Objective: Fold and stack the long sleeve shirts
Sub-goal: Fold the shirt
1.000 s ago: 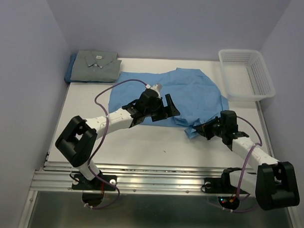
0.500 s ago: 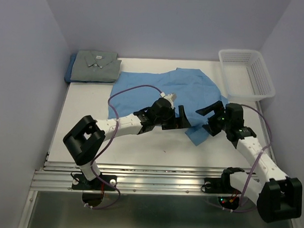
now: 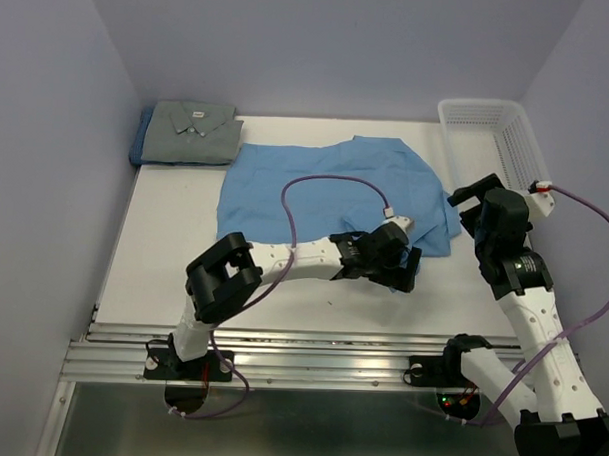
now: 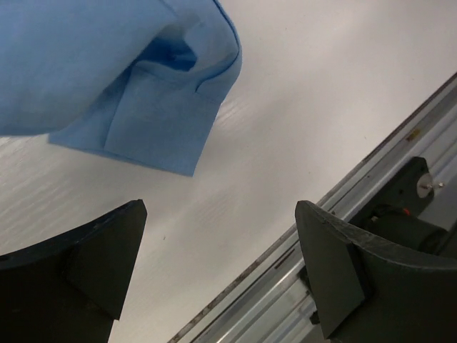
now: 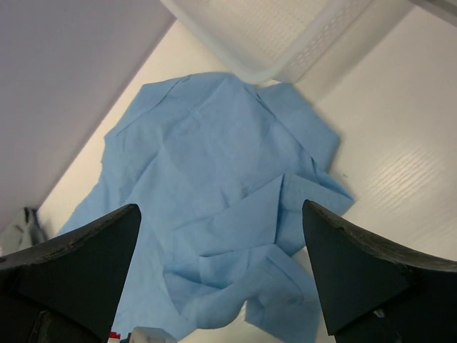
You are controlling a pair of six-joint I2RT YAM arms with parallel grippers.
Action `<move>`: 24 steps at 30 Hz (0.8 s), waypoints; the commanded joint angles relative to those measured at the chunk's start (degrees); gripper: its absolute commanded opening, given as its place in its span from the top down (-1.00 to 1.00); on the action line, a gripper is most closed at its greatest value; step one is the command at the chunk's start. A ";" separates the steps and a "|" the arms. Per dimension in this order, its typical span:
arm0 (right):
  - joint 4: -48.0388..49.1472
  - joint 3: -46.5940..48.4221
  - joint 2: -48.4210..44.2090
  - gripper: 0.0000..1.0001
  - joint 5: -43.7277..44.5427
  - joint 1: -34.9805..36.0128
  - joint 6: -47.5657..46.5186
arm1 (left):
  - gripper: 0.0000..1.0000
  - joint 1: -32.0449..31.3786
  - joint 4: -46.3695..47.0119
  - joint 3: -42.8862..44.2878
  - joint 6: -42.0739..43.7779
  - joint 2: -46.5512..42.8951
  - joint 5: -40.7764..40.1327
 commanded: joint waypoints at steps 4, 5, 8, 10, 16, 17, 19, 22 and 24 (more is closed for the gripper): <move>-2.07 1.36 0.37 -1.00 4.29 0.19 -5.42 | -0.97 -1.30 -16.62 16.72 0.60 11.04 -14.86; -2.16 1.28 0.63 -1.00 4.20 0.19 -5.60 | -0.97 -1.30 -17.42 17.97 0.69 13.31 -15.39; -2.16 0.92 1.25 -1.00 4.29 0.19 -6.39 | -0.97 -1.30 -20.31 22.02 -0.27 16.49 -18.98; -2.16 0.84 1.51 -1.00 4.20 0.19 -6.83 | -0.97 -1.30 -21.90 25.61 -0.71 18.86 -20.14; -2.16 0.92 1.69 -1.00 5.42 0.19 -7.88 | -0.63 -1.39 -29.18 33.10 0.25 24.40 -26.28; -2.16 0.92 1.60 -1.00 5.77 0.19 -7.97 | -0.58 -1.39 -30.25 33.37 0.69 24.93 -26.29; -1.99 0.66 1.34 -1.00 6.22 0.19 -7.71 | -0.50 -1.56 -31.13 33.46 1.39 25.46 -26.03; -1.72 0.57 1.34 -1.00 6.83 0.19 -7.80 | -0.32 -4.27 -31.66 31.45 3.76 25.64 -27.87; -1.63 0.57 1.42 -1.00 7.97 0.19 -7.97 | 0.11 -5.60 -32.80 30.30 3.86 25.73 -28.93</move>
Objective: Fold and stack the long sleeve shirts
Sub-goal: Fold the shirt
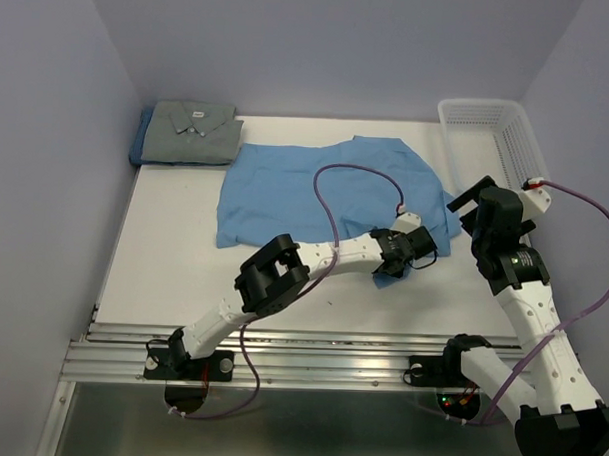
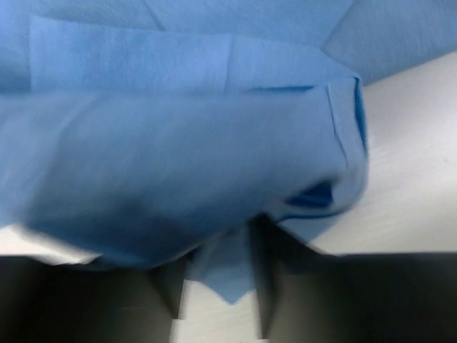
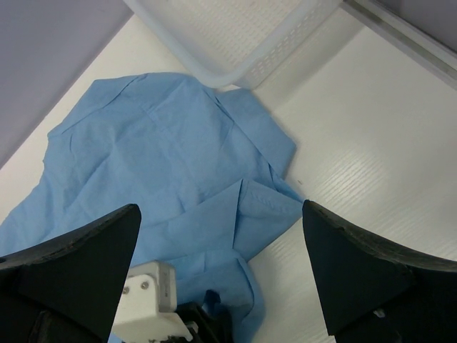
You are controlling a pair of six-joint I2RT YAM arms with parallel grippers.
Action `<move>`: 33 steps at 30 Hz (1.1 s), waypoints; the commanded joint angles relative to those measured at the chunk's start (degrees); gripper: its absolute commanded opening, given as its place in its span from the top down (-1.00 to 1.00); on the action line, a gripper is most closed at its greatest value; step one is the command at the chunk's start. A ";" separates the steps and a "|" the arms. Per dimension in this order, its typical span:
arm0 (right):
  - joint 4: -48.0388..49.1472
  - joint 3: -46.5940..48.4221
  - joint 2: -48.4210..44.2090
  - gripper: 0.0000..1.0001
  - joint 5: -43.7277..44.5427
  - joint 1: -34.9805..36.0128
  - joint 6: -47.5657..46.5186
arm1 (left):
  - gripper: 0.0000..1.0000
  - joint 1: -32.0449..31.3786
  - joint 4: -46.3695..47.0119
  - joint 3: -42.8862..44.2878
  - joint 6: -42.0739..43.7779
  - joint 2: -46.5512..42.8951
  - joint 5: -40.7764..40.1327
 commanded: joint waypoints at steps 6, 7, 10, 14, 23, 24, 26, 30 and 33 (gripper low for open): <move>3.01 0.22 0.46 -1.00 2.80 0.19 -2.58 | 1.00 -3.36 -11.25 -9.32 0.75 -8.29 -10.58; 3.97 0.22 0.82 -1.00 2.01 0.19 -3.11 | 1.00 -2.92 -11.08 -11.86 1.18 -10.48 -11.21; 5.47 0.05 2.14 -1.00 -0.45 0.19 -5.13 | 1.00 0.15 -8.89 -15.47 4.43 -19.36 -10.96; 6.26 0.13 2.75 -1.00 -3.62 0.19 -6.71 | 1.00 5.86 -8.08 -19.70 8.56 -26.06 -11.56; 7.32 -0.92 1.88 -1.00 -3.36 0.19 -10.49 | 1.00 16.24 -21.70 -12.60 14.01 -23.26 -21.41; 7.32 -1.10 1.88 -1.00 -3.10 0.19 -10.76 | 1.00 17.47 -22.41 -11.89 15.49 -22.73 -22.28; 7.40 -1.45 1.79 -1.00 -1.70 0.19 -11.11 | 1.00 18.79 -24.16 -9.09 16.21 -20.89 -23.78; 7.40 -1.89 2.31 -1.00 -0.72 0.19 -11.81 | 1.00 22.22 -31.81 -5.11 14.28 -18.15 -29.56; 7.67 -1.72 2.84 -1.00 -0.55 0.19 -11.73 | 1.00 23.36 -28.31 -2.59 17.70 -18.86 -26.96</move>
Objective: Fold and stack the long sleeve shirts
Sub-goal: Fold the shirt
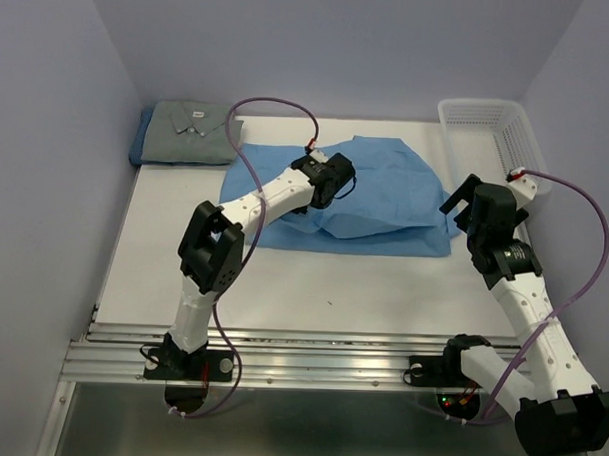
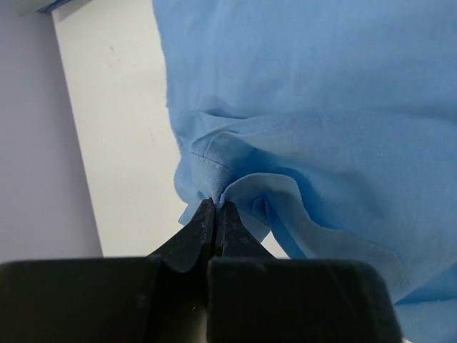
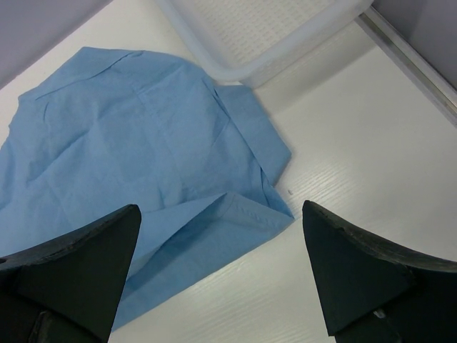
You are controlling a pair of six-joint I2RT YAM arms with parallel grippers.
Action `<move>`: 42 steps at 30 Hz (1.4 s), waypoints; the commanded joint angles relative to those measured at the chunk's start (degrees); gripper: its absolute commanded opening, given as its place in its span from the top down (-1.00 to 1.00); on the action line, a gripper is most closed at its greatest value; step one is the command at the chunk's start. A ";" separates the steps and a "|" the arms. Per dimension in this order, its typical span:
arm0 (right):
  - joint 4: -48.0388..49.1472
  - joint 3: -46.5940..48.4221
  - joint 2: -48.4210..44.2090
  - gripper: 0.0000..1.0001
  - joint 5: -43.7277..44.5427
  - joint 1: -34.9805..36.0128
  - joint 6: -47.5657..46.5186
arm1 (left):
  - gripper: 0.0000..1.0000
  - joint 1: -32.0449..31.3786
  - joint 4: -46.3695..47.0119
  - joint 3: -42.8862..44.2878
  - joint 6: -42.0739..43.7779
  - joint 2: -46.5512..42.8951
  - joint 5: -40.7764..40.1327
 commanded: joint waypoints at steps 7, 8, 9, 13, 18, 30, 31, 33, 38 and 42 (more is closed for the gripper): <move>3.01 0.15 1.87 -1.00 0.80 0.19 -2.07 | 1.00 1.99 -2.45 38.45 14.93 10.33 1.94; 3.01 0.06 1.78 -1.00 0.97 0.19 -2.24 | 1.00 1.91 -1.49 41.61 17.04 11.04 2.99; 3.01 0.06 1.61 -1.00 1.32 0.19 -2.24 | 1.00 1.38 1.66 41.82 20.37 10.96 3.27; 3.02 0.06 1.08 -1.00 2.12 0.19 -2.33 | 0.90 0.85 8.53 38.23 24.53 6.05 6.69; 3.01 -0.20 1.08 -1.00 0.80 0.19 -2.68 | 0.82 2.25 12.07 23.48 21.99 -2.21 6.52; 3.01 -0.47 2.66 -1.00 -2.01 0.19 -3.12 | 0.89 8.31 9.68 -2.09 8.10 -6.26 4.67; 3.01 -0.56 2.92 -1.00 -2.19 0.19 -3.30 | 0.83 8.58 10.03 -3.52 7.40 -6.53 4.50; 3.01 -0.73 3.36 -1.00 -2.71 0.19 -3.39 | 0.78 9.72 10.56 -6.42 6.61 -6.71 4.15; 3.01 -0.73 3.98 -1.00 -3.15 0.19 -3.65 | 0.61 11.31 8.99 -7.31 5.28 -3.99 2.83; 3.01 -0.82 4.50 -1.00 -3.51 0.19 -4.09 | 0.50 12.19 6.17 -7.14 3.09 -3.28 2.12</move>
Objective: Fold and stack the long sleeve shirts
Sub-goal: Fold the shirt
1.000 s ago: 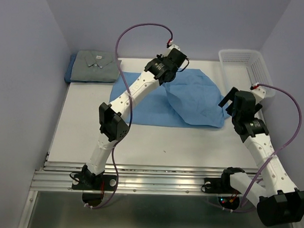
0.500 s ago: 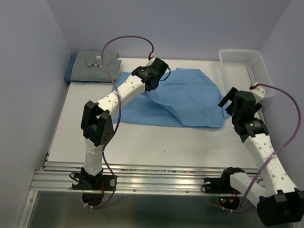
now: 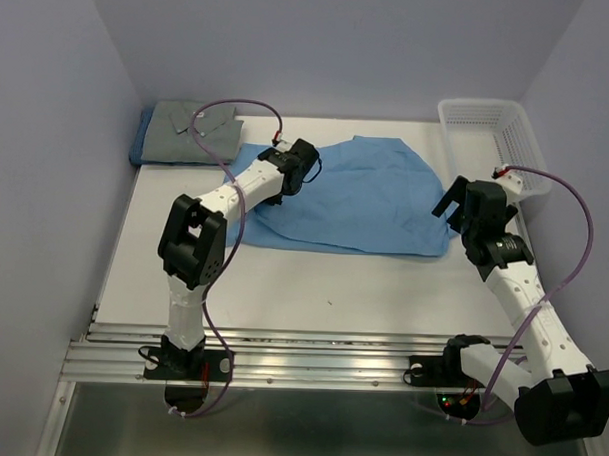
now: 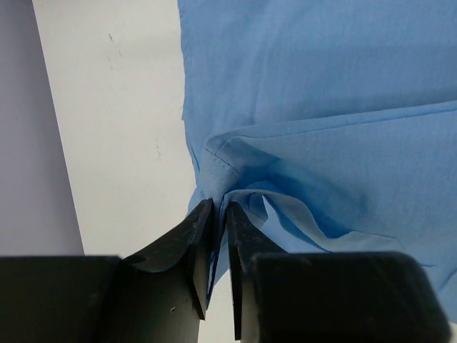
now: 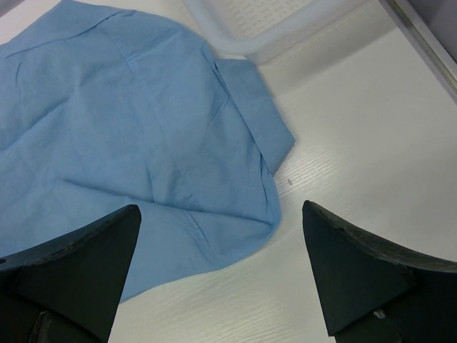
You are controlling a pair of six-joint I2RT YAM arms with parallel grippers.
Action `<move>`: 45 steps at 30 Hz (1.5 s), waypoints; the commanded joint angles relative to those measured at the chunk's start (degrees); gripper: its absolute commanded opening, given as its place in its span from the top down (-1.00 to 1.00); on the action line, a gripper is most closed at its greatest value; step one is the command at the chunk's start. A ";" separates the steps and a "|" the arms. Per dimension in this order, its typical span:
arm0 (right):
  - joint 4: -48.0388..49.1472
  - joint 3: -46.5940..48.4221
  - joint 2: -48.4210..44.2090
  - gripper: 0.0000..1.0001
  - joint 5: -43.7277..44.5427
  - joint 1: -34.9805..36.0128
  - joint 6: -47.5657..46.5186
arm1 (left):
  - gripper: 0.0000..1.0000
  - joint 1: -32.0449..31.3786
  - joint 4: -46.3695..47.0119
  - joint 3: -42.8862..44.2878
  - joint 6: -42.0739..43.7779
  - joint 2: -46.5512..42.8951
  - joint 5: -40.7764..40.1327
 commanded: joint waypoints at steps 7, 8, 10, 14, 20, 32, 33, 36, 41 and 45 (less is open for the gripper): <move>1.92 -0.10 1.17 -1.00 -1.04 0.19 -1.45 | 0.31 1.88 -7.05 0.96 -6.57 -1.21 -1.78; 1.92 -0.10 1.25 -1.00 -0.95 0.19 -1.45 | 0.28 1.88 -7.14 0.61 -6.57 -1.30 -1.61; 1.83 -0.19 1.61 -1.00 -1.04 0.19 -1.62 | 0.30 1.88 -9.15 0.34 -8.23 -0.86 -1.08; 1.83 -0.45 2.04 -1.00 -1.13 0.19 -1.53 | 0.32 2.31 -10.83 -0.10 -9.91 -2.44 -0.38; 2.10 -0.10 4.06 -1.00 -2.70 0.19 -1.88 | 0.32 3.54 -10.39 0.25 -9.56 -5.17 4.11; 2.18 -0.19 5.74 -1.00 -4.64 0.19 -2.68 | 0.28 5.57 -13.82 5.26 -8.52 -7.10 9.46; 2.10 -0.36 5.91 -1.00 -4.64 0.19 -2.76 | 0.25 5.65 -13.04 4.91 -8.07 -7.45 9.90; 2.62 -0.98 6.44 -1.00 -4.38 0.19 -2.68 | 0.17 6.71 -13.20 2.46 -8.41 -6.31 8.86; 2.27 -0.80 7.40 -1.00 -5.08 0.19 -2.85 | 0.20 8.90 -11.01 -3.07 -9.38 -5.95 8.24; 1.75 -0.37 7.93 -1.00 -7.80 0.19 -4.08 | -0.24 11.10 -10.38 -8.27 -11.74 -6.31 5.45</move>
